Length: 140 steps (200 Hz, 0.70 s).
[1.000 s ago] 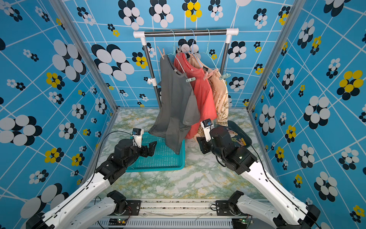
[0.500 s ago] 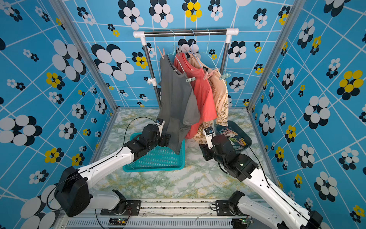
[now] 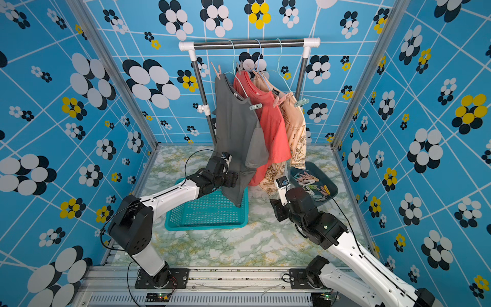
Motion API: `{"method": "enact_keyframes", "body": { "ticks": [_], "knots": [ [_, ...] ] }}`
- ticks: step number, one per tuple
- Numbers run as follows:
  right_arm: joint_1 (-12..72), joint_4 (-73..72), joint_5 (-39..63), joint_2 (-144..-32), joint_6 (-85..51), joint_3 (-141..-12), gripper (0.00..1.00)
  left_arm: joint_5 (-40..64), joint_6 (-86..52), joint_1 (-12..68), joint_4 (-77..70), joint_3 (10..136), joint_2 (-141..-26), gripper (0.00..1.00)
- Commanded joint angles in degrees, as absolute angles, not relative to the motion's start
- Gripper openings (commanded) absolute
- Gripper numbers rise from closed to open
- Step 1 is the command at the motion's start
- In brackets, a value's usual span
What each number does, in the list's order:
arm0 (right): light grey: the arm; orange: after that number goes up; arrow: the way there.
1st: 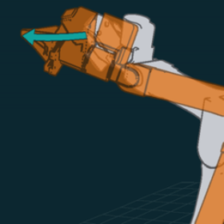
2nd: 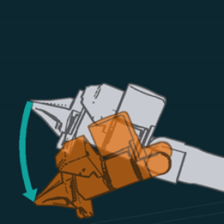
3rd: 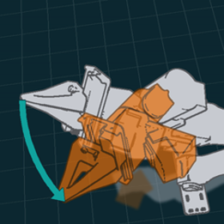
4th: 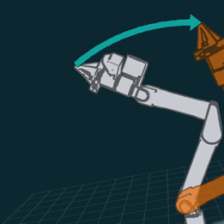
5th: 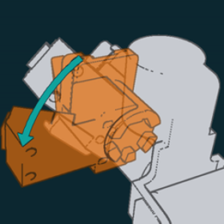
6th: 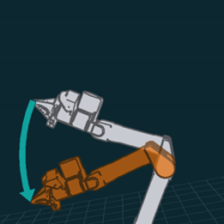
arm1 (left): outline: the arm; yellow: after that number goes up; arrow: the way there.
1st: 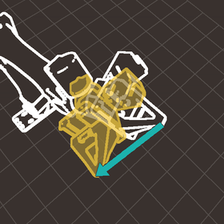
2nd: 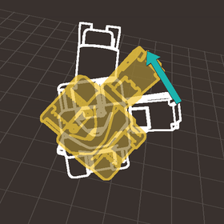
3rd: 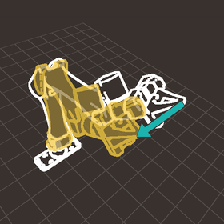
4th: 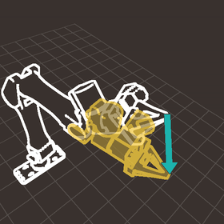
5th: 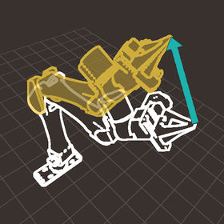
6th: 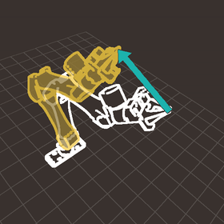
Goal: Use clothespins to secure the t-shirt on both sides of the hanger
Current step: Adjust the T-shirt on the hanger.
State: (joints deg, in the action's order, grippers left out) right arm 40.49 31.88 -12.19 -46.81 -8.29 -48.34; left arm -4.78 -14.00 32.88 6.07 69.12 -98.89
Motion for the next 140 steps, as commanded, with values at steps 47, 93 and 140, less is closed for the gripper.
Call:
{"method": "enact_keyframes", "body": {
  "ticks": [47,93,140],
  "knots": [
    [40.68,29.64,-13.92,-46.05,-6.52,-46.71,0.53,-0.50,-19.40,31.19,6.55,71.93,-102.36,0.27],
    [40.41,29.66,-13.61,-46.38,-6.54,-46.66,0.52,-1.47,-18.77,31.03,6.81,72.43,-101.45,0.00],
    [40.32,29.83,-13.50,-46.32,-7.01,-47.07,0.52,-2.18,-18.49,30.94,6.57,71.84,-100.00,0.00]
  ]
}}
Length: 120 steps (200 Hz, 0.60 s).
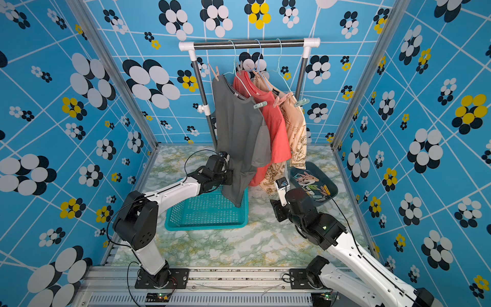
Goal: Use clothespins to secure the t-shirt on both sides of the hanger
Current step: Adjust the T-shirt on the hanger.
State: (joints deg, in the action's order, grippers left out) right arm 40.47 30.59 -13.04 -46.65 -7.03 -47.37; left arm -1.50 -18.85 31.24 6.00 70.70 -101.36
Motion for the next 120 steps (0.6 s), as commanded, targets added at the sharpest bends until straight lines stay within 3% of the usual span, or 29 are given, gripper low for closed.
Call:
{"method": "enact_keyframes", "body": {
  "ticks": [1,56,120],
  "knots": [
    [40.33,29.86,-13.52,-46.32,-6.98,-47.09,0.52,-2.19,-18.52,30.94,6.54,71.82,-100.01,0.00],
    [40.34,30.49,-13.28,-46.67,-7.29,-47.27,0.53,-4.02,-18.28,31.32,5.35,71.48,-93.97,0.00],
    [40.34,31.31,-13.36,-46.46,-8.03,-47.57,0.52,-6.05,-12.26,32.95,9.29,82.03,-87.30,0.00]
  ]
}}
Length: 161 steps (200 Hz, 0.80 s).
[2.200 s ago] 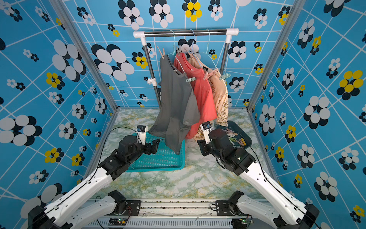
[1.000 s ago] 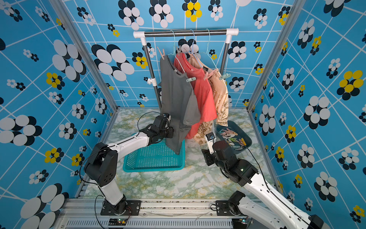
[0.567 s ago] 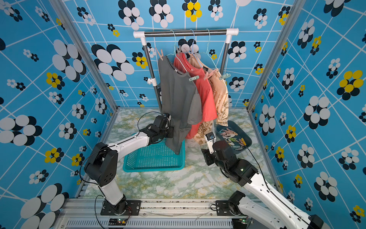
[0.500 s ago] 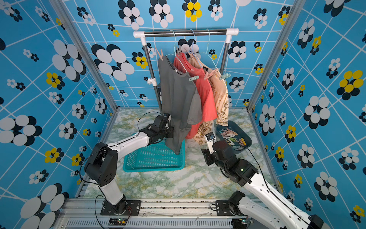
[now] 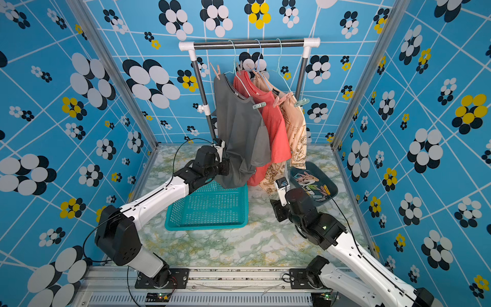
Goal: Use clothespins to secure the t-shirt on both sides of the hanger
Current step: Adjust the T-shirt on the hanger.
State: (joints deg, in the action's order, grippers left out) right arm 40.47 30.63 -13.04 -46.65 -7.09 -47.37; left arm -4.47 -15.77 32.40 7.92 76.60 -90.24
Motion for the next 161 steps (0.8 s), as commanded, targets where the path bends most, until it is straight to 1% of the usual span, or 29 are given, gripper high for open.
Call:
{"method": "enact_keyframes", "body": {
  "ticks": [1,35,80,107,141,161],
  "knots": [
    [40.34,31.35,-13.27,-46.48,-8.06,-47.56,0.52,-6.06,-12.24,32.96,9.35,82.24,-87.24,0.00],
    [40.34,31.46,-12.92,-46.39,-8.51,-47.81,0.52,-5.80,-9.58,32.90,12.41,91.87,-88.78,0.00],
    [40.33,31.89,-13.01,-45.83,-9.41,-47.43,0.52,-6.50,-7.49,33.01,12.92,102.30,-94.72,0.00],
    [40.32,32.21,-13.42,-45.12,-9.41,-47.19,0.52,-5.96,-7.73,33.05,13.10,106.09,-100.08,0.00],
    [40.34,32.76,-14.10,-44.23,-9.28,-47.20,0.52,-6.12,-8.50,32.98,11.12,107.71,-105.88,0.00],
    [40.34,33.06,-14.57,-43.68,-8.91,-47.02,0.52,-6.85,-9.35,32.71,12.51,111.28,-111.27,0.00]
  ]
}}
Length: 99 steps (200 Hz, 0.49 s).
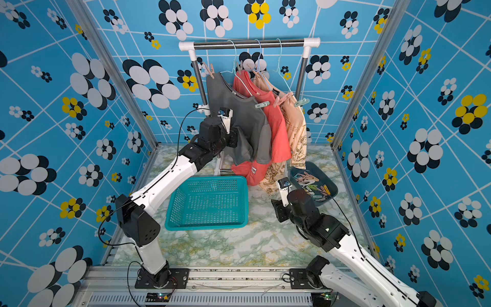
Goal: Use clothespins to secure the t-shirt on both sides of the hanger
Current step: Adjust the T-shirt on the hanger.
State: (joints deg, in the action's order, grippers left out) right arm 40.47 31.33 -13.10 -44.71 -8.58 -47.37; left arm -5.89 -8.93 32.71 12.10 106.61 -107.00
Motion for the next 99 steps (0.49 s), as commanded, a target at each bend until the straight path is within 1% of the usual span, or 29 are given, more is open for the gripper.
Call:
{"method": "enact_keyframes", "body": {
  "ticks": [1,35,61,66,67,72,77,81,84,89,99],
  "knots": [
    [40.34,33.10,-14.58,-43.68,-8.94,-47.07,0.52,-6.85,-9.37,32.70,12.63,111.50,-111.53,0.00],
    [40.32,33.24,-15.20,-43.31,-8.62,-46.59,0.52,-8.55,-11.46,32.13,17.02,118.28,-119.63,0.00],
    [40.25,33.23,-15.51,-43.02,-8.57,-46.07,0.52,-9.51,-16.63,30.66,19.08,118.16,-123.12,0.00],
    [40.24,33.18,-15.63,-42.99,-8.61,-46.01,0.52,-9.73,-17.43,30.37,19.28,117.80,-123.54,0.16],
    [40.20,33.20,-15.59,-42.98,-8.57,-45.99,0.52,-9.83,-17.59,30.35,19.31,117.70,-123.55,0.17],
    [40.18,33.21,-15.65,-42.88,-8.48,-45.73,0.52,-10.15,-18.20,30.04,19.49,117.14,-123.79,0.37],
    [40.19,33.18,-15.79,-42.85,-8.37,-45.64,0.53,-10.50,-18.73,29.79,19.59,116.57,-123.79,0.60],
    [40.24,33.26,-15.74,-42.81,-8.27,-45.69,0.53,-10.94,-19.21,29.59,19.68,116.09,-123.80,0.73],
    [40.20,33.27,-15.83,-42.77,-8.25,-45.64,0.53,-11.10,-19.44,29.43,19.75,115.62,-123.62,0.80],
    [40.23,33.20,-15.91,-42.79,-8.15,-45.47,0.53,-11.57,-19.86,29.20,19.93,115.02,-123.54,0.88],
    [40.25,33.12,-15.91,-42.87,-8.08,-45.72,0.53,-12.28,-20.34,28.71,19.88,113.29,-122.98,0.98]
  ]
}}
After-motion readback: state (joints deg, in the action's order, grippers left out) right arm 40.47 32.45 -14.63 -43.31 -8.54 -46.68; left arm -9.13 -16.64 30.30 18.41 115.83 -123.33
